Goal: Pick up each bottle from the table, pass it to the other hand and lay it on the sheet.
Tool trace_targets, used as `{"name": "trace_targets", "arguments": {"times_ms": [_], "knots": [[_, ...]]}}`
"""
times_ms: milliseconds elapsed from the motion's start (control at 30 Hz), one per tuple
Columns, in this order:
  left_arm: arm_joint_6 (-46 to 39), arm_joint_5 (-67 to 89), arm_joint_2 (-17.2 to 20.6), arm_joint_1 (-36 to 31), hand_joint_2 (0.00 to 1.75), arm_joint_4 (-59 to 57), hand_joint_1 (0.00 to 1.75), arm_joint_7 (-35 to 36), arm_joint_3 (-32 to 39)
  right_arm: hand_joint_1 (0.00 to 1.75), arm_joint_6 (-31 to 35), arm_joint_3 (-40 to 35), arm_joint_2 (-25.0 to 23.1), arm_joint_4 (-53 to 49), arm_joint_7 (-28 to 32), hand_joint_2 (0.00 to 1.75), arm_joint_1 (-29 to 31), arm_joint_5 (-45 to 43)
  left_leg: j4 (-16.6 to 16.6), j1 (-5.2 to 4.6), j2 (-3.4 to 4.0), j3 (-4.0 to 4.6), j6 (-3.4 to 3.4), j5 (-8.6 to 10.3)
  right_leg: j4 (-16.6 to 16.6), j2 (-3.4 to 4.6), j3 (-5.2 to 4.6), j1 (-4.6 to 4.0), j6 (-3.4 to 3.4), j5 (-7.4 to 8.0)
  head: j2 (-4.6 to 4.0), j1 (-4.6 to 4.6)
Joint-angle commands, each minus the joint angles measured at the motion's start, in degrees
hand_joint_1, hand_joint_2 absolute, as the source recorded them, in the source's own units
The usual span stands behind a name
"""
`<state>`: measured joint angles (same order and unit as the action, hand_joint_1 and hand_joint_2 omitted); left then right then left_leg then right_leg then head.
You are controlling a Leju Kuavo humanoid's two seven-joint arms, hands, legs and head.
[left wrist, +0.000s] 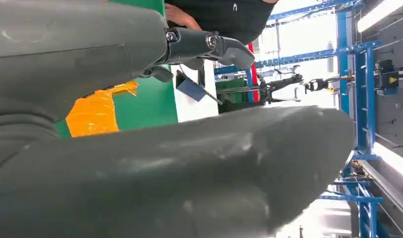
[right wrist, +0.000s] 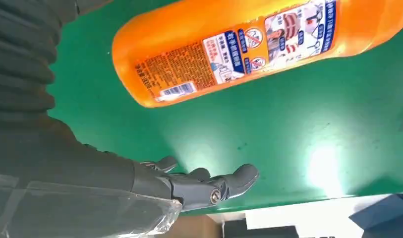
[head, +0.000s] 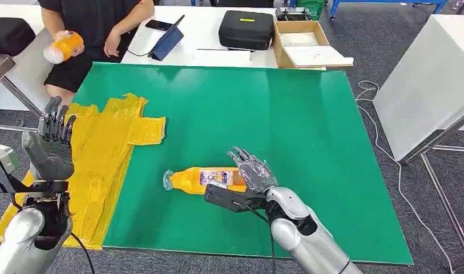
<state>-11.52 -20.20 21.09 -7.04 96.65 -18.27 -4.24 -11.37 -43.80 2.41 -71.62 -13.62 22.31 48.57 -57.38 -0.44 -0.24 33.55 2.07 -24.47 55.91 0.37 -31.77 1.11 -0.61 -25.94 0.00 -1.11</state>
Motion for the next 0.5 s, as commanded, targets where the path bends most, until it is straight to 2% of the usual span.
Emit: {"name": "trace_targets", "arguments": {"times_ms": [33, 500], "knots": [[-0.2, -0.6, -0.8, -2.0, 0.0, -2.1, 0.0, 0.4, -1.6, 0.0, -0.4, -3.2, -2.1, 7.5, -0.7, 1.75, 2.0, -0.2, 0.0, 0.07, -0.02, -0.12, -0.19, 0.01, -0.1, -0.07, 0.16, -0.07, 0.11, 0.03, 0.0, 0.0], [-1.7, -1.4, -0.8, 2.2, 0.0, 1.2, 0.0, 0.4, 0.8, 0.0, 1.0, -2.3, -2.3, 11.3, -3.6, 1.75, 1.1, 10.0, 0.1, 0.07, 0.03, -0.16, -0.21, -0.02, -0.1, -0.03, 0.19, -0.08, 0.12, 0.02, 0.0, 0.0]]}}
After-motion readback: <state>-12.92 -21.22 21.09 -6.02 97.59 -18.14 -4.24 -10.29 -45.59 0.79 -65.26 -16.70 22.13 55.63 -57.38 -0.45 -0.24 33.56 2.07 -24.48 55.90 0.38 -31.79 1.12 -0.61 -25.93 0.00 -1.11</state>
